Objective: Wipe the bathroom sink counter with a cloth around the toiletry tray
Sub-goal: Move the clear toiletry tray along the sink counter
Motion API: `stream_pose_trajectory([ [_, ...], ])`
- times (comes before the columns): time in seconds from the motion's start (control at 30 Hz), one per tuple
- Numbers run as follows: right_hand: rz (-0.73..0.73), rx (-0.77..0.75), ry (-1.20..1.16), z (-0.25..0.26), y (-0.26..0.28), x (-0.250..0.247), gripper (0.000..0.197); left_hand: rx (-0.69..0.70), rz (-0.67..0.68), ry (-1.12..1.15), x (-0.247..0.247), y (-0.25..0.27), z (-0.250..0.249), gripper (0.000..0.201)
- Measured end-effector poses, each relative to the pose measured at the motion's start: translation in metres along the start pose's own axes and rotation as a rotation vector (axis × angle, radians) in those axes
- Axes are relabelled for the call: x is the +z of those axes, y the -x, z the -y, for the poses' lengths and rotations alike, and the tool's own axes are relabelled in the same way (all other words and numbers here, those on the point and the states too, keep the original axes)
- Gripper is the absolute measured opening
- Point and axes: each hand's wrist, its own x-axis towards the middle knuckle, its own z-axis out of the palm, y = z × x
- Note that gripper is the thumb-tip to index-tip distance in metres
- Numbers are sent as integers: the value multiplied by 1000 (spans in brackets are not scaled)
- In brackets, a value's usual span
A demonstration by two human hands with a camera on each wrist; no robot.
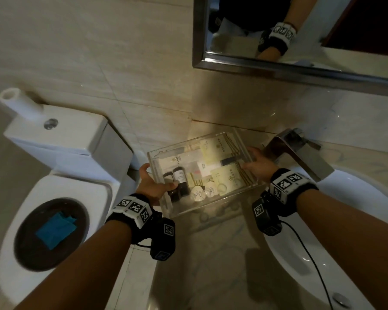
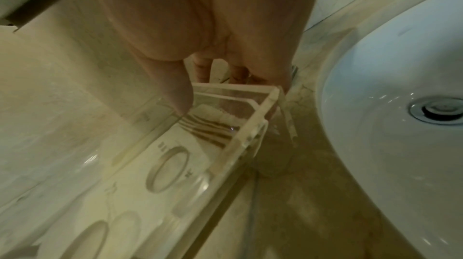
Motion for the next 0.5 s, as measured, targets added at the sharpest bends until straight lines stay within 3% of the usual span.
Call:
stream_pose_trajectory([
  [0.13, -12, -37, 23, 1, 9, 0, 62, -17, 10, 9, -2, 0, -1, 105],
  [0.37, -187, -37, 107, -15, 36, 6, 59, -73, 55, -37, 12, 20, 10, 115],
  [0.5, -251, 24, 238, -24, 51, 4, 57, 22, 28, -223, 11, 22, 10, 119],
])
